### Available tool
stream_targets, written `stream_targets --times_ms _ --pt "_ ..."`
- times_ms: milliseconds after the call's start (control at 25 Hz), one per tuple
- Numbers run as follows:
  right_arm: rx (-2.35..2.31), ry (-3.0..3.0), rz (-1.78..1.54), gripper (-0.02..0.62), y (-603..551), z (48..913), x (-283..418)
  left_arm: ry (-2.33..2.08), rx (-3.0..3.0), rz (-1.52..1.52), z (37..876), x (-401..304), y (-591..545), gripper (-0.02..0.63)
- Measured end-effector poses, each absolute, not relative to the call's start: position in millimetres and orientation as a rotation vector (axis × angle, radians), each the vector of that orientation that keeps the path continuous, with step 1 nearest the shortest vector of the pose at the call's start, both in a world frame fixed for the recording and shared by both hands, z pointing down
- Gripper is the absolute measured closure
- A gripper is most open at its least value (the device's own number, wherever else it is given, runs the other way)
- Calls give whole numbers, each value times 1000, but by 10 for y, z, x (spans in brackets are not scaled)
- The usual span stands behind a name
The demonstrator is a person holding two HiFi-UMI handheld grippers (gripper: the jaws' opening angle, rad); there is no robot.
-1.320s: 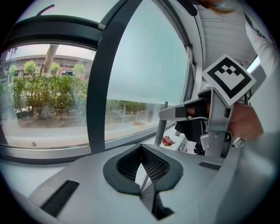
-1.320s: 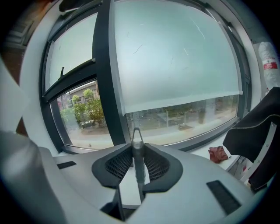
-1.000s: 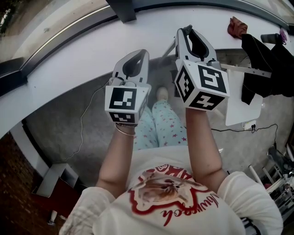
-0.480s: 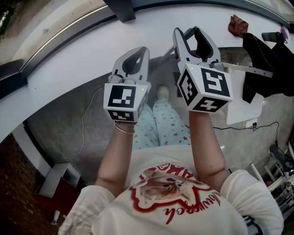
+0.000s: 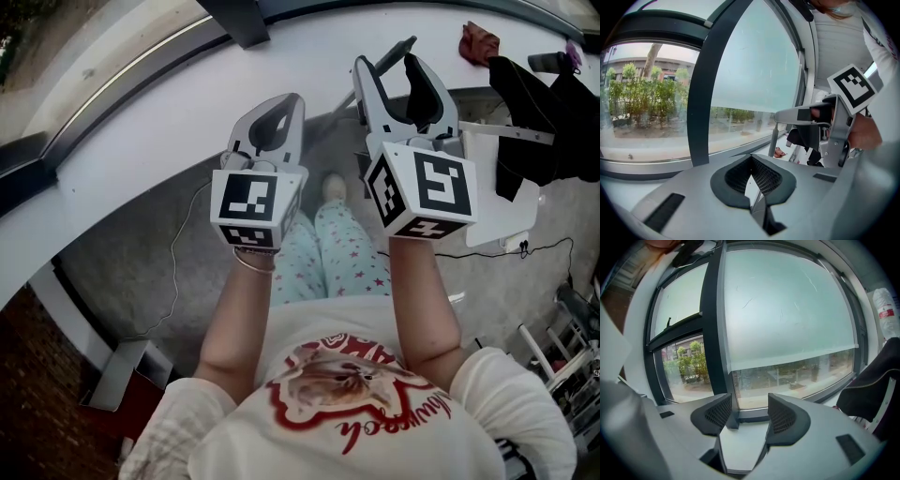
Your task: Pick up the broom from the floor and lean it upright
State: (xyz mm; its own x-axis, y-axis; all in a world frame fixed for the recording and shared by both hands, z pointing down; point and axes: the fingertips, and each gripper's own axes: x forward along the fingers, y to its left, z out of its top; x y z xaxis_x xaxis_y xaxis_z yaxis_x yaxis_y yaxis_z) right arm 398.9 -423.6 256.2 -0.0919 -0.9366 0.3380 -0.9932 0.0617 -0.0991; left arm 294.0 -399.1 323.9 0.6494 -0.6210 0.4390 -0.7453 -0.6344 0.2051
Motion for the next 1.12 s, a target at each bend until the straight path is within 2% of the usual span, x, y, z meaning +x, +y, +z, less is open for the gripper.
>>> stream_targets --times_ms 280,520,560,600,640,840,1120 --pt "2065 -2119 419 360 -4053 2517 3999 -1062 2532 461 3217 2896 -3886 589" --pt "2041 -2204 365 364 -3822 2403 3666 -1050 2571 419 3055 2813 -3747 589" --pt "2034 -2221 357 389 -3780 2382 3600 -1043 2581 409 3008 2813 -3721 589" --pt "2026 -2234 347 491 -3728 2358 3536 -1034 2594 400 2959 2815 -3684 589" --pt "2013 -2256 339 566 -3673 2338 3465 -1023 2608 392 2909 2817 -3641 589" --pt "1944 -2369 371 571 -3447 2356 3136 -984 2653 339 2755 2726 -3449 589" --pt "1878 -2363 408 571 -3034 2521 3048 -990 2629 262 2640 2646 -3107 590"
